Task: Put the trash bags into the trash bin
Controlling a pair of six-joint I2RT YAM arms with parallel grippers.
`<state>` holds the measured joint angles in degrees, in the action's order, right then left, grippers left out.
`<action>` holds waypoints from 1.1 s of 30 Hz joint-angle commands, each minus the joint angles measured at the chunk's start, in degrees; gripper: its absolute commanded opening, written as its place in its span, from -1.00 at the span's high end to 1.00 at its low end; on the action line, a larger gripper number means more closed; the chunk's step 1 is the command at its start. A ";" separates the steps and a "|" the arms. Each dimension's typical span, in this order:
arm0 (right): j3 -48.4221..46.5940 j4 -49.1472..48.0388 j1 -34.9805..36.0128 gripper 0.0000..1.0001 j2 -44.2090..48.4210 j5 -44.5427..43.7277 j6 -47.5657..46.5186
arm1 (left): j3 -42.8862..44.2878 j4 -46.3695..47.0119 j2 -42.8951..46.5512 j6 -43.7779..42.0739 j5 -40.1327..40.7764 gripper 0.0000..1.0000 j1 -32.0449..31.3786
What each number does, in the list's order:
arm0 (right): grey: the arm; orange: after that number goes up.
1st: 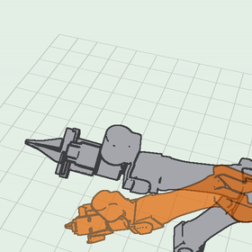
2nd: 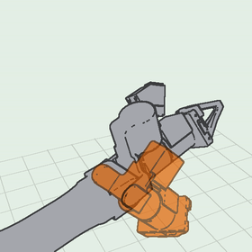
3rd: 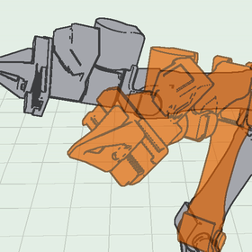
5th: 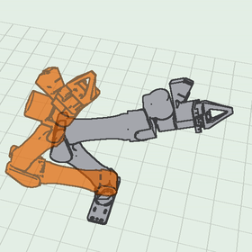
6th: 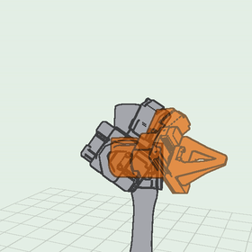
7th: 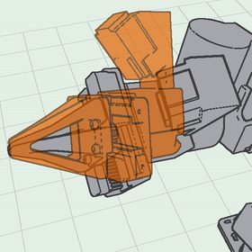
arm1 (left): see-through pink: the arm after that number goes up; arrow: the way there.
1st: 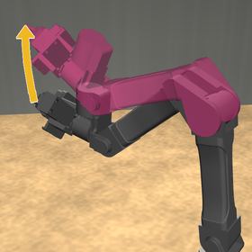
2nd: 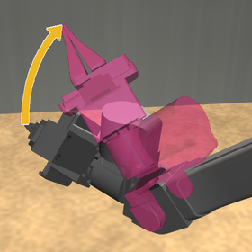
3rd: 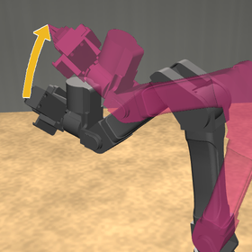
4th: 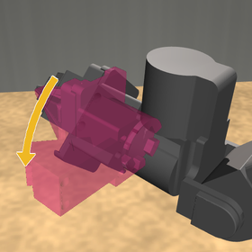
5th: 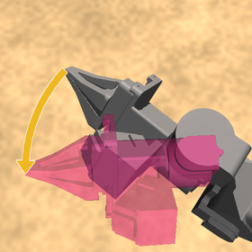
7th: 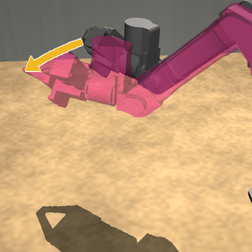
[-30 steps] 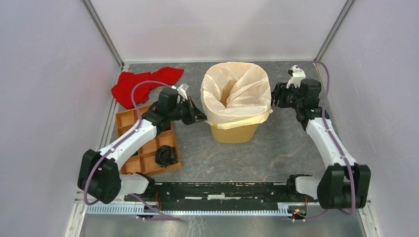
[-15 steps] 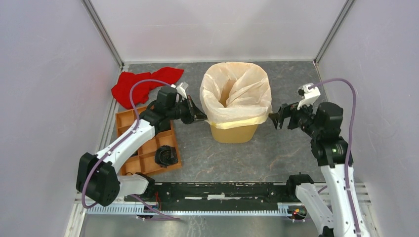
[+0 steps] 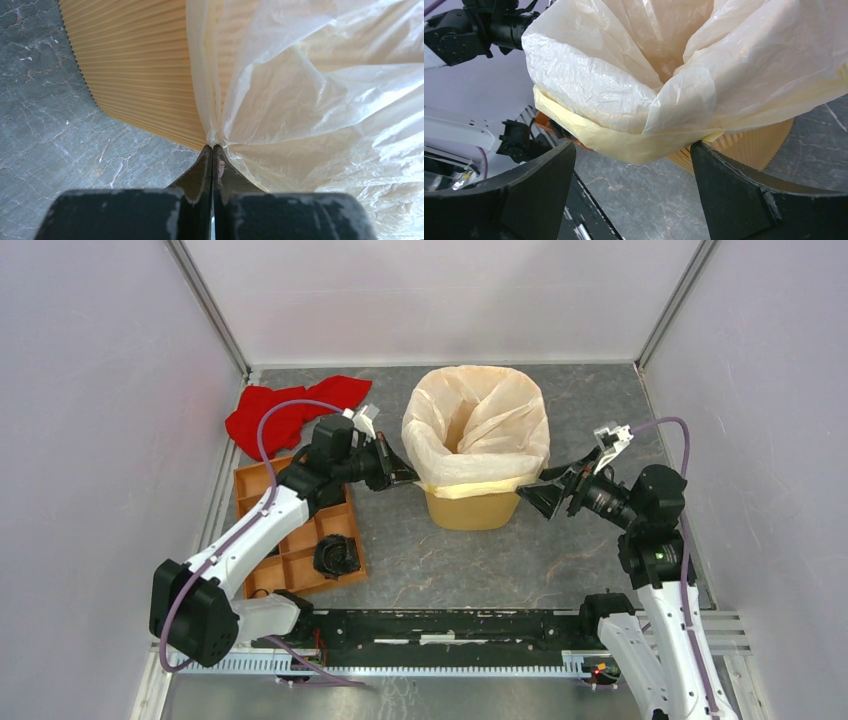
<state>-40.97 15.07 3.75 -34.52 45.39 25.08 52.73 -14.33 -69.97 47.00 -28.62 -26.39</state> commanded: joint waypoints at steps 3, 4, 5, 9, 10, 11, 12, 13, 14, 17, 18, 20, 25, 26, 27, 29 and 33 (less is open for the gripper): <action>1.56 -7.38 0.14 -0.55 -0.18 -1.84 8.11 | -0.17 2.03 2.03 0.10 -1.64 0.96 -0.34; 1.64 -5.95 0.16 -0.38 -0.10 -4.29 8.06 | -0.51 2.47 2.12 0.33 -1.69 0.96 -0.33; 2.27 -5.44 0.05 -0.19 -0.11 -6.20 8.54 | -0.83 2.85 2.17 0.63 -1.73 0.96 -0.37; 5.93 -5.88 0.13 0.20 -1.23 -4.69 9.77 | -1.43 3.86 1.57 1.29 -2.16 0.96 -0.46; 7.03 -5.08 0.10 0.26 -1.25 -4.65 8.81 | -1.66 3.84 1.36 1.25 -2.10 0.96 -0.50; 7.94 -4.24 0.14 0.29 -1.12 -5.11 7.44 | -1.96 3.99 1.27 1.24 -2.09 0.96 -0.51; 8.93 -3.22 0.14 0.29 -1.03 -5.69 5.85 | -2.42 4.20 1.12 1.25 -2.05 0.96 -0.50; 9.82 -2.60 0.15 0.29 -1.13 -6.20 3.79 | -2.76 4.54 1.04 1.25 -2.07 0.96 -0.50; 10.67 -2.42 0.15 0.28 -1.29 -6.31 1.91 | -3.13 4.85 0.86 1.25 -2.10 0.96 -0.50; 12.92 -2.66 0.13 0.03 -2.14 -4.38 -4.59 | -3.76 5.75 0.06 1.25 -2.11 0.96 -0.50; 12.79 -0.70 0.19 -0.01 -2.42 -4.83 -6.77 | -3.73 5.73 -0.22 1.18 -2.13 0.96 -0.50; 11.73 4.40 0.16 -0.04 -2.41 -8.18 -10.32 | -3.69 5.80 -0.54 0.76 -1.78 0.96 -0.53; 3.82 17.85 0.13 -0.30 0.26 -13.96 -17.33 | -3.11 5.22 -1.25 -0.15 -1.25 0.96 -0.52; 1.61 20.14 0.13 -0.38 1.33 -14.24 -17.81 | -2.96 5.19 -1.34 -0.23 -1.37 0.96 -0.51; -0.24 21.56 0.12 -0.47 2.09 -13.82 -17.99 | -2.84 5.20 -1.41 -0.24 -1.46 0.96 -0.50; -2.95 21.85 0.14 -0.66 3.77 -11.56 -17.17 | -2.64 5.17 -1.56 -0.25 -1.71 0.96 -0.52; -4.82 16.00 0.20 -0.87 6.03 -13.05 -8.18 | -2.70 5.15 -1.33 0.00 -2.03 0.96 -0.51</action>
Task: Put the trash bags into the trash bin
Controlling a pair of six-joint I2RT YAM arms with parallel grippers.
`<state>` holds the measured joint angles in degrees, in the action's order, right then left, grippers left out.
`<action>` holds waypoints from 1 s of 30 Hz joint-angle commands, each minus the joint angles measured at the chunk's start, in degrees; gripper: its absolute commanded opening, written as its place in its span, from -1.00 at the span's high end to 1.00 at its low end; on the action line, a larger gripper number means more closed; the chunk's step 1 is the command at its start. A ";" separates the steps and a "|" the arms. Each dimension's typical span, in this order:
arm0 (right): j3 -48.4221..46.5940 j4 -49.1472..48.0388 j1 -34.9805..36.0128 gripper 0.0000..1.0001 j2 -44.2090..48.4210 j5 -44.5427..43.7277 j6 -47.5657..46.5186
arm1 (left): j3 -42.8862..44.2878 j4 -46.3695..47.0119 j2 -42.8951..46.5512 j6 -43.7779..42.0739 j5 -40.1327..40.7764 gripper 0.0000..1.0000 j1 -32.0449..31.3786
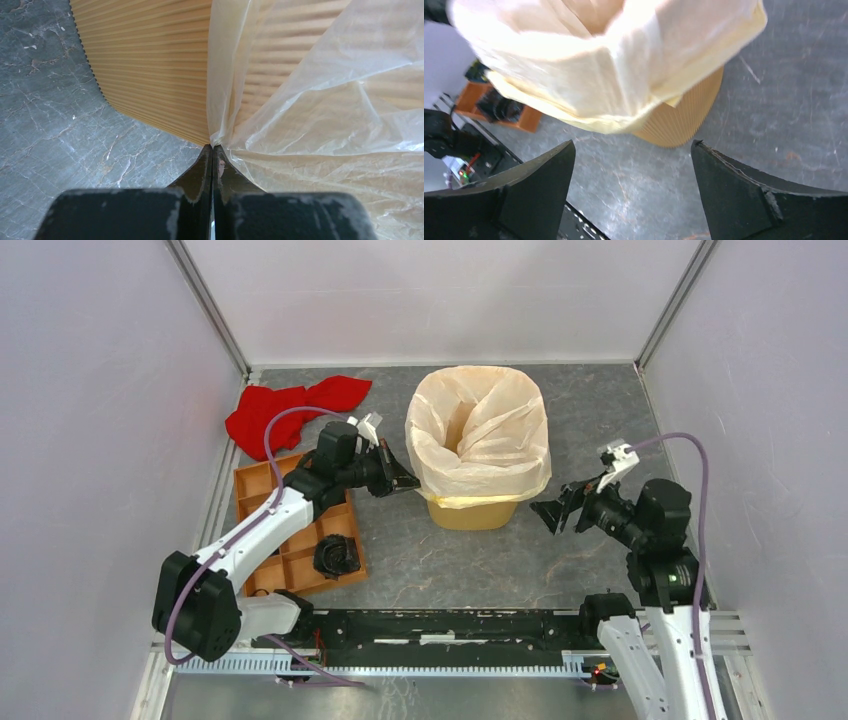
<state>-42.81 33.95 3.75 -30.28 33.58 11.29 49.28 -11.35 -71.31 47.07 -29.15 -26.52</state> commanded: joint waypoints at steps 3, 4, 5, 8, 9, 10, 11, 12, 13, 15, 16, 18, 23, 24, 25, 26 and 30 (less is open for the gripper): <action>-2.69 -8.25 0.17 -0.86 2.37 -5.55 11.52 | 0.90 2.20 0.12 0.34 -1.58 0.96 -0.38; -2.29 -9.75 0.19 -0.86 2.53 -6.58 12.80 | 0.99 2.15 0.06 0.46 -1.67 0.96 -0.45; -1.32 -11.87 0.14 -0.86 2.90 -7.49 14.18 | 1.06 2.07 0.11 0.55 -1.70 0.96 -0.49; 3.63 -18.98 0.14 -0.79 3.28 -7.41 16.94 | 1.17 1.85 0.56 0.66 -1.25 0.96 -0.61; 4.99 -20.27 0.12 -0.67 2.69 -6.18 17.25 | 1.05 1.80 0.89 0.66 -0.94 0.96 -0.63; 6.33 -21.43 0.14 -0.58 2.03 -4.19 17.21 | 0.89 1.69 1.17 0.66 -0.63 0.96 -0.77; 7.43 -22.39 0.12 -0.50 1.51 -1.52 16.94 | 0.76 1.69 1.47 0.73 -0.33 0.96 -0.77; 8.99 -23.17 0.13 -0.45 1.45 0.03 16.89 | 0.62 1.69 1.71 0.67 -0.22 0.96 -0.73; 10.37 -23.36 0.17 -0.39 1.76 0.51 16.74 | 0.56 1.64 1.81 0.73 -0.12 0.96 -0.73; 13.61 -23.54 0.19 -0.19 3.28 -0.13 15.59 | 0.60 1.64 2.03 0.68 -0.27 0.96 -0.72; 15.70 -24.68 0.09 -0.11 4.19 -0.27 15.31 | 0.60 1.58 2.17 0.54 -0.15 0.96 -0.77; 20.13 -29.27 0.15 -0.02 5.24 1.18 14.54 | 0.35 1.58 2.34 0.35 0.58 0.96 -0.81; 28.34 -37.55 0.16 0.49 0.73 2.74 9.56 | 2.63 -2.59 -0.70 -4.60 4.81 0.96 -1.07; 28.64 -37.41 0.19 0.55 -0.78 3.20 9.39 | 3.11 -3.29 -1.31 -5.40 5.38 0.96 -1.07; 28.68 -37.18 0.14 0.55 -2.28 4.16 9.51 | 3.01 -3.16 -1.45 -5.58 5.49 0.96 -1.07; 28.34 -36.43 0.15 0.53 -2.96 4.97 9.54 | 2.64 -2.73 -1.22 -5.41 5.56 0.96 -1.07; 23.51 -24.32 0.12 0.00 -1.62 1.08 5.97 | 1.32 -2.23 -0.05 -5.08 5.36 0.96 -1.07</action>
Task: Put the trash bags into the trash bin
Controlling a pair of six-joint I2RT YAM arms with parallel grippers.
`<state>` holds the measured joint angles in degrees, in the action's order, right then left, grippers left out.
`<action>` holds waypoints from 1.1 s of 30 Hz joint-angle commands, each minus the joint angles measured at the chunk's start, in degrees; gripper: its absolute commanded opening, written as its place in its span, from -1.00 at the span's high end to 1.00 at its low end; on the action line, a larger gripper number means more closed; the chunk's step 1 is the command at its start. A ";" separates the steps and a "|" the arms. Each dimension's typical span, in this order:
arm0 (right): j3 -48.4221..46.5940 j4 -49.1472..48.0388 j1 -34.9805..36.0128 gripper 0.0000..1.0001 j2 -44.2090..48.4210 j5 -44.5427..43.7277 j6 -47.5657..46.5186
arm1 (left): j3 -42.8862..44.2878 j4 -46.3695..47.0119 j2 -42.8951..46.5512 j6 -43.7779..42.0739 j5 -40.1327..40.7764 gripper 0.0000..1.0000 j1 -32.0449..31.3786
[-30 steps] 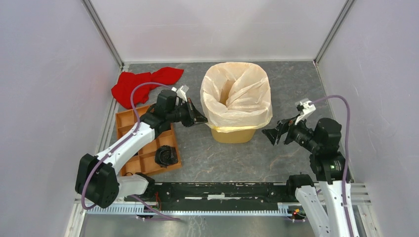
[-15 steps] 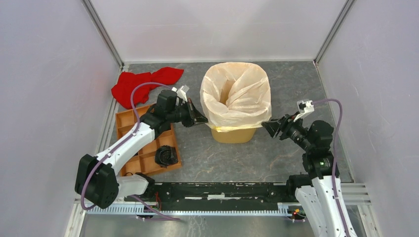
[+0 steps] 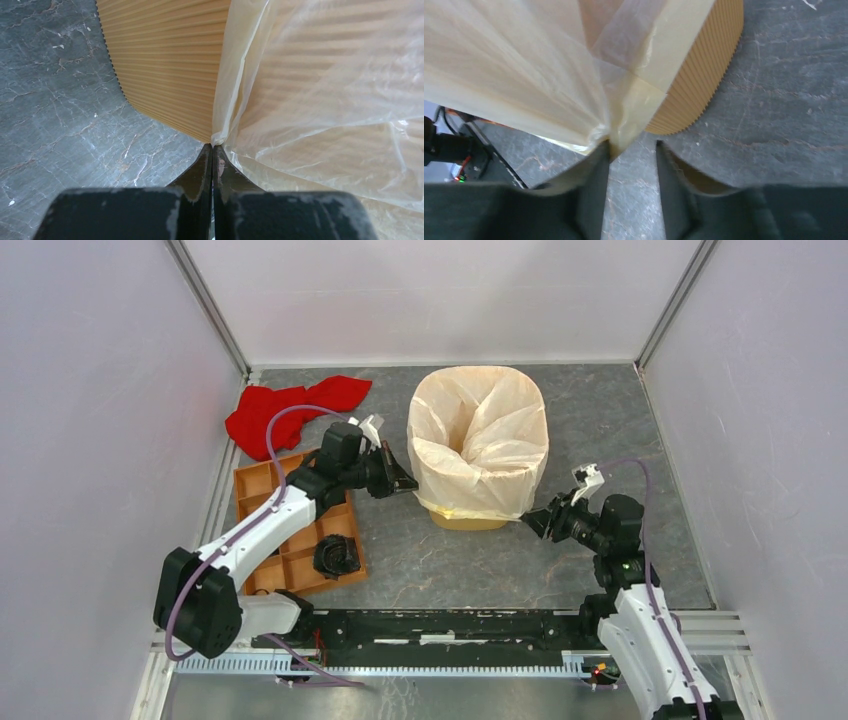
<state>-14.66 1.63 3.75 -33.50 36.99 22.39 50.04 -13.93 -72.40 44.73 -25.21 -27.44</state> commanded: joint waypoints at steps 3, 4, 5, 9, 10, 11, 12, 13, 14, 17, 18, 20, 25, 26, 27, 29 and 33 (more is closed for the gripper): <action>-10.62 19.02 0.15 -0.46 3.67 -8.51 -10.26 | 0.81 -1.17 1.53 -4.24 2.62 0.88 -0.18; -12.84 21.97 0.13 -0.56 4.14 -10.71 -11.26 | 1.38 -2.48 1.56 -5.16 3.48 0.83 -0.17; -14.60 24.09 0.14 -0.62 4.60 -13.20 -12.14 | 2.03 -3.81 1.68 -6.01 4.47 0.77 -0.16; -24.84 30.87 0.13 -0.79 4.00 -22.32 -14.98 | 4.20 -6.73 3.63 -7.94 7.56 0.55 -0.16; -27.94 31.32 0.19 -0.85 3.14 -23.61 -15.72 | 4.49 -6.92 4.27 -8.17 8.10 0.52 -0.16; -31.00 31.35 0.14 -0.90 1.90 -23.89 -16.47 | 4.61 -6.92 4.77 -8.31 8.34 0.48 -0.17; -33.44 30.93 0.15 -0.92 0.54 -23.40 -16.85 | 4.56 -6.90 5.17 -8.34 8.48 0.44 -0.16; -35.86 30.09 0.19 -0.93 -1.13 -21.93 -17.40 | 4.43 -6.74 5.32 -8.30 8.50 0.39 -0.16; -38.51 29.15 0.16 -0.93 -3.47 -19.30 -18.15 | 4.31 -6.53 5.34 -8.26 8.18 0.34 -0.16; -45.52 26.22 0.24 -0.90 -10.41 -13.70 -18.09 | 3.86 -6.45 4.83 -8.38 6.98 0.22 -0.16; -47.93 25.00 0.49 -0.90 -12.86 -11.96 -17.78 | 3.65 -6.46 5.13 -8.50 6.90 0.16 -0.16; -53.43 24.26 2.69 -0.90 -17.92 -9.82 -17.16 | 2.85 -6.38 5.94 -8.86 7.35 0.02 -0.22; -65.32 26.39 18.07 -0.83 -30.49 -19.70 -18.72 | 2.21 -7.26 6.31 -9.66 7.98 -0.14 -0.16; -65.43 25.73 20.56 -0.81 -31.77 -22.95 -19.00 | 2.08 -7.13 6.38 -9.47 7.79 -0.13 -0.17; -65.46 25.16 22.32 -0.78 -33.35 -25.86 -19.59 | 1.81 -6.86 6.62 -9.14 7.53 -0.10 -0.16; -66.82 26.56 25.31 -0.69 -37.31 -31.41 -20.65 | 1.20 -6.21 7.26 -8.32 7.23 -0.06 -0.19; -74.13 35.31 31.44 -0.51 -48.11 -45.78 -24.10 | 0.38 -6.04 8.57 -7.52 6.71 -0.05 -0.20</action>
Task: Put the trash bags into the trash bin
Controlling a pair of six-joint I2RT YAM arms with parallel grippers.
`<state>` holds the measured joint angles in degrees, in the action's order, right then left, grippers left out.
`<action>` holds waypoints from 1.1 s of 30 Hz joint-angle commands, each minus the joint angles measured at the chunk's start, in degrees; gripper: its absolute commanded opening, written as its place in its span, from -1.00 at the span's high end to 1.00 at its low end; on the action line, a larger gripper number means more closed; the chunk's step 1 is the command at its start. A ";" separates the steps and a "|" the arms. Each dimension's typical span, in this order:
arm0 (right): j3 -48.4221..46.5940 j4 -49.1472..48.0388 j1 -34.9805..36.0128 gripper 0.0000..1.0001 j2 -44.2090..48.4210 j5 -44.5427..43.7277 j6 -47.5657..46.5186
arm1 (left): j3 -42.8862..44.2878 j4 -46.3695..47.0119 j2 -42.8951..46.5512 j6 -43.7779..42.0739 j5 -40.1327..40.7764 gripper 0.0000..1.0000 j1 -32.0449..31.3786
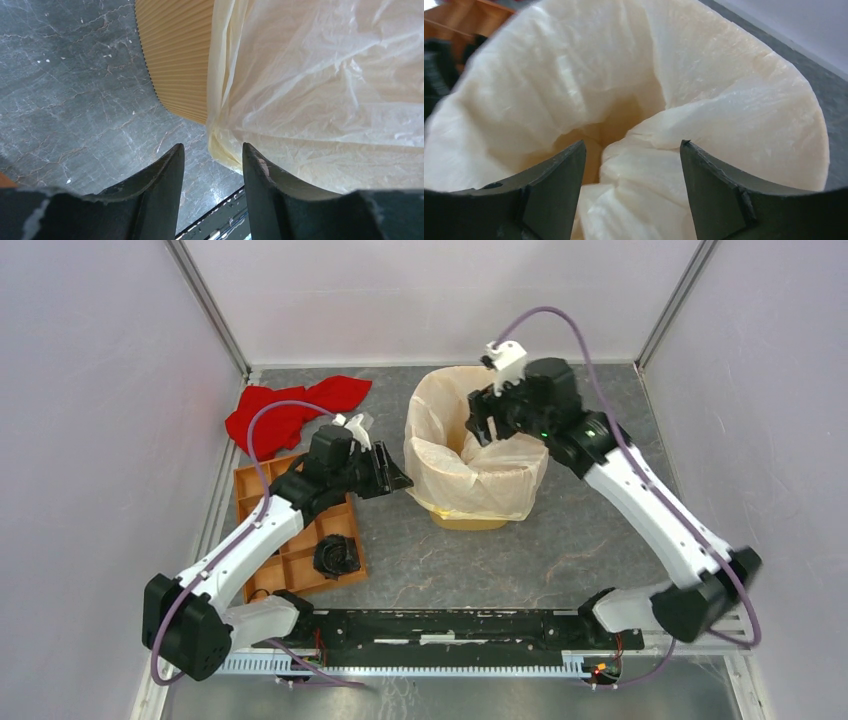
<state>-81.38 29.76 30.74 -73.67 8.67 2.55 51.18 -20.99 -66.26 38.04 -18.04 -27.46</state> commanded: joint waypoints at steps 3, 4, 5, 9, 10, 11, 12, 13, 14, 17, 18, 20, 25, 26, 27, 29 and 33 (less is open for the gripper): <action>-13.36 13.80 6.87 -0.49 -15.82 -25.16 -6.42 | -1.14 1.06 3.27 -0.48 -0.52 -0.05 -0.23; -14.78 15.10 6.85 -0.47 -17.80 -25.79 -7.27 | -1.24 1.04 3.46 -0.31 -0.45 -0.06 -0.22; -16.37 16.35 6.89 -0.45 -19.79 -27.07 -7.77 | -1.24 1.09 3.69 -0.09 -0.45 -0.06 -0.22; -18.93 17.02 6.76 -0.13 -24.04 -41.31 -7.38 | -1.34 1.17 4.78 0.68 -0.26 -0.06 -0.22; -18.29 16.02 6.76 -0.03 -24.34 -45.40 -7.23 | -1.41 1.15 4.94 0.78 -0.11 -0.06 -0.22; -17.73 15.53 6.67 0.02 -24.64 -49.47 -6.76 | -1.43 1.21 5.18 0.80 -0.08 -0.06 -0.22; -17.51 15.55 6.69 0.03 -25.04 -52.14 -6.51 | -1.38 1.06 5.27 0.87 -0.15 -0.06 -0.22; -17.54 15.91 6.69 0.02 -25.24 -53.24 -6.44 | -1.30 1.00 5.37 0.89 -0.14 -0.06 -0.22; -18.06 16.91 6.71 0.01 -25.50 -53.34 -6.18 | -1.24 0.82 5.56 0.89 -0.07 -0.07 -0.22; -18.61 17.05 8.65 -0.04 -23.71 -44.04 -7.58 | -0.94 -0.10 5.98 0.74 1.50 -0.09 -0.22; -17.77 16.26 10.41 -0.05 -22.60 -42.37 -7.71 | -0.89 -0.42 6.31 0.52 2.74 -0.11 -0.27; -15.26 14.15 14.19 -0.27 -20.08 -38.11 -8.69 | -0.86 -0.43 6.78 0.18 5.28 -0.18 -0.16; -8.31 11.68 15.88 -0.42 -18.78 -21.01 -7.58 | -0.10 0.38 5.24 0.07 5.52 -0.23 -0.14; -7.17 10.89 15.89 -0.41 -19.26 -19.89 -7.33 | -0.21 0.82 4.78 0.28 4.69 -0.23 -0.19; -6.68 10.24 15.83 -0.33 -20.08 -16.83 -7.17 | -0.38 1.31 4.27 0.62 4.08 -0.23 -0.20; -4.95 6.54 15.75 -0.16 -20.63 -9.30 -6.10 | -0.83 2.09 3.73 1.11 2.81 -0.23 -0.21; -3.05 -0.88 15.56 -0.10 -20.80 8.06 -2.91 | -1.37 3.02 3.95 2.04 1.48 -0.23 -0.22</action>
<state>-85.47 38.44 46.44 -94.21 -2.39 -3.55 50.17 -20.91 -62.65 38.11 -14.35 -27.46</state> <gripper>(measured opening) 0.555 0.613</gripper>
